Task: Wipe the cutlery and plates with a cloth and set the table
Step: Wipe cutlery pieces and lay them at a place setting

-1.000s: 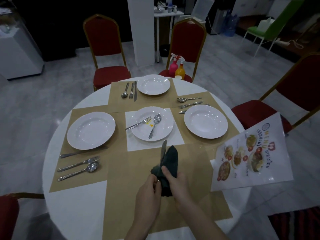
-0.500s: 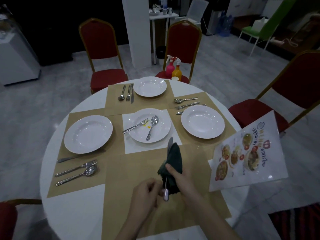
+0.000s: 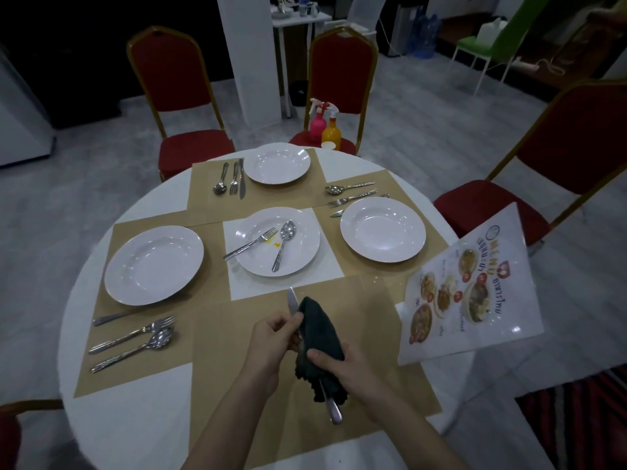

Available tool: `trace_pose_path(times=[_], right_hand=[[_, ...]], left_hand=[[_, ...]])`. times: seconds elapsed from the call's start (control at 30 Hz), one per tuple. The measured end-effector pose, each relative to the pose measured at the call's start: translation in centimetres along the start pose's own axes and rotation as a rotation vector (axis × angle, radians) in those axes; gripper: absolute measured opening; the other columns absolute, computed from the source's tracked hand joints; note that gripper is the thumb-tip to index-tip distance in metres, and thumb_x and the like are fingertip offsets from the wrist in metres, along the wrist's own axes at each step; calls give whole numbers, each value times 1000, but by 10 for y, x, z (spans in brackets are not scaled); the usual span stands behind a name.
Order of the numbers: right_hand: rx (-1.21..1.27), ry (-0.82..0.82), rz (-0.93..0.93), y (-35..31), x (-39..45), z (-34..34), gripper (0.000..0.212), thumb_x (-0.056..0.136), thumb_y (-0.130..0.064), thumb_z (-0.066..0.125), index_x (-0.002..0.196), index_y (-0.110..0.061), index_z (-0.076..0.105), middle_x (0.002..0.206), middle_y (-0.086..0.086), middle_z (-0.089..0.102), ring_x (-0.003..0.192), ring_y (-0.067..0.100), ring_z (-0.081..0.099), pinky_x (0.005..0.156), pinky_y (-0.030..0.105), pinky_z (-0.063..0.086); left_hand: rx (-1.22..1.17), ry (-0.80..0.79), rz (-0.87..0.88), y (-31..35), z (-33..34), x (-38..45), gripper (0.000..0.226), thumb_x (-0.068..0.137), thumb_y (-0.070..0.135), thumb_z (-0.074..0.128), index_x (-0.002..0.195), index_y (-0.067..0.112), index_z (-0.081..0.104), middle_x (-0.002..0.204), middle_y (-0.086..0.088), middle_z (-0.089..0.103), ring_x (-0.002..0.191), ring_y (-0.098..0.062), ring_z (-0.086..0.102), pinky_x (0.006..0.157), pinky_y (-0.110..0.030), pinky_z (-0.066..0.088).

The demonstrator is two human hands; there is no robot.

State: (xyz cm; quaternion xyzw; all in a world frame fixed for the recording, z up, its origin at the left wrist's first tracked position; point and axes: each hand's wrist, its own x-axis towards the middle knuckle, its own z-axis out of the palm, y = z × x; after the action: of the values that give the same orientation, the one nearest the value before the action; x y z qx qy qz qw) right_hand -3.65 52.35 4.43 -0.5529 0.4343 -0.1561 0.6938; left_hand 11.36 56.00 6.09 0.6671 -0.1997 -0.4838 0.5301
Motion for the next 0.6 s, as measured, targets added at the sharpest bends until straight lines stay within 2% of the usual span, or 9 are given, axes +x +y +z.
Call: trace_pose_path(times=[0.07, 0.13, 0.27, 0.43, 0.5, 0.6], right_hand=[[0, 6, -6, -1, -3, -6, 17, 88, -23, 69, 97, -8, 69, 85, 7, 72, 77, 14, 70, 69, 26, 55], [7, 5, -12, -6, -7, -13, 9, 89, -22, 68, 94, -15, 68, 80, -2, 72, 75, 10, 69, 68, 23, 53], [15, 42, -16, -5, -23, -34, 13, 88, -23, 68, 94, -11, 69, 82, 1, 72, 78, 16, 69, 72, 31, 54], [56, 91, 65, 16, -46, -50, 8, 89, -17, 68, 94, -12, 66, 74, -5, 73, 70, 8, 69, 61, 21, 53], [37, 146, 92, 26, -56, -61, 9, 88, -14, 68, 93, -6, 66, 70, -1, 72, 65, 13, 69, 57, 26, 54], [51, 242, 170, 49, -74, -81, 20, 86, -14, 71, 96, 2, 65, 74, 14, 71, 64, 27, 68, 60, 42, 57]], left_hand=[[-56, -14, -3, -3, 5, 4, 25, 91, 10, 62, 68, 1, 61, 58, -8, 53, 59, -18, 48, 58, -28, 42], [-108, -38, -10, -3, 11, 8, 26, 91, 9, 61, 67, 2, 61, 60, -8, 53, 59, -18, 47, 60, -29, 41], [-184, -27, -13, 5, 22, 17, 20, 93, 9, 58, 79, 0, 69, 70, -8, 61, 57, -12, 48, 62, -26, 43], [-113, 4, -47, -10, 43, 33, 20, 92, 10, 61, 76, 3, 70, 65, -6, 58, 54, -11, 46, 58, -24, 43], [-133, 60, -89, -23, 46, 39, 20, 92, 9, 61, 75, 1, 68, 64, -9, 55, 53, -14, 45, 57, -24, 43], [-119, 134, -136, -45, 43, 48, 18, 90, 9, 63, 74, -1, 61, 59, -9, 49, 54, -18, 43, 58, -28, 42]])
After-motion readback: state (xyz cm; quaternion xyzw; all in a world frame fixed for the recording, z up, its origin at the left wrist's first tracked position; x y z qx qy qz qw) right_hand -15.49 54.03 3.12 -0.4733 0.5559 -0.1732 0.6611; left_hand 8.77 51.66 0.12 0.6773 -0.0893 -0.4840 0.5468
